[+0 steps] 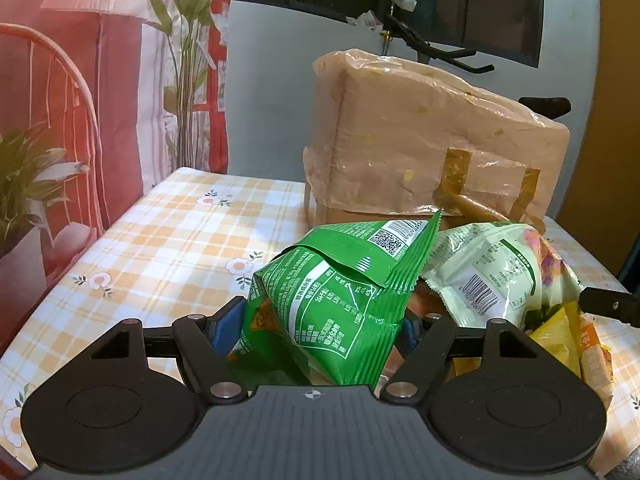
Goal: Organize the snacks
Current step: 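Grasp the white-and-green rice cracker bag with the right gripper while the left gripper holds the green bag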
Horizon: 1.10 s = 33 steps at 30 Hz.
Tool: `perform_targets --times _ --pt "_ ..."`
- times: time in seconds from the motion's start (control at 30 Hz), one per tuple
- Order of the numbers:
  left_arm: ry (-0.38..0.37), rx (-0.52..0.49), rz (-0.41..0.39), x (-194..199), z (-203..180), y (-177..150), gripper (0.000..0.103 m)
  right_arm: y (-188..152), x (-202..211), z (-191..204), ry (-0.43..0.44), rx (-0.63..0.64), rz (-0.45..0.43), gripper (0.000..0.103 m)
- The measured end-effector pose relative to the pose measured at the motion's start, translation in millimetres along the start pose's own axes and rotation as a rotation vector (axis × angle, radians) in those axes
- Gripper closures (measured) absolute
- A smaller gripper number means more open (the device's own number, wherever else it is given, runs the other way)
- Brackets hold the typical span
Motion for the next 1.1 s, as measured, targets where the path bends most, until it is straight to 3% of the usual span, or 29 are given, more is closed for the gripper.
perform_targets --times 0.27,0.6,0.83,1.1 --pt "0.025 0.06 -0.03 7.6 9.9 4.5 0.027 20.4 -6.0 4.9 0.05 -0.045 -0.001 0.001" --pt "0.03 0.095 -0.04 9.7 18.1 2.7 0.027 44.2 -44.5 42.3 0.132 -0.04 0.0 0.001" --pt "0.033 0.121 -0.03 5.4 25.6 -0.6 0.027 33.6 -67.2 46.4 0.084 -0.078 0.067 0.0" --pt "0.002 0.103 -0.017 0.5 21.5 -3.9 0.027 26.5 -74.2 48.5 0.07 -0.062 0.078 0.0"
Point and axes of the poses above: each gripper's, at about its wrist camera, not at the fingertips, and x roughly against the way its jaws point, z to its left, y to its top, the point moved 8 cm from there along -x, roughly the way its jaws point, and after that the axes turned 1 degree about -y, right-handed, at the moved point
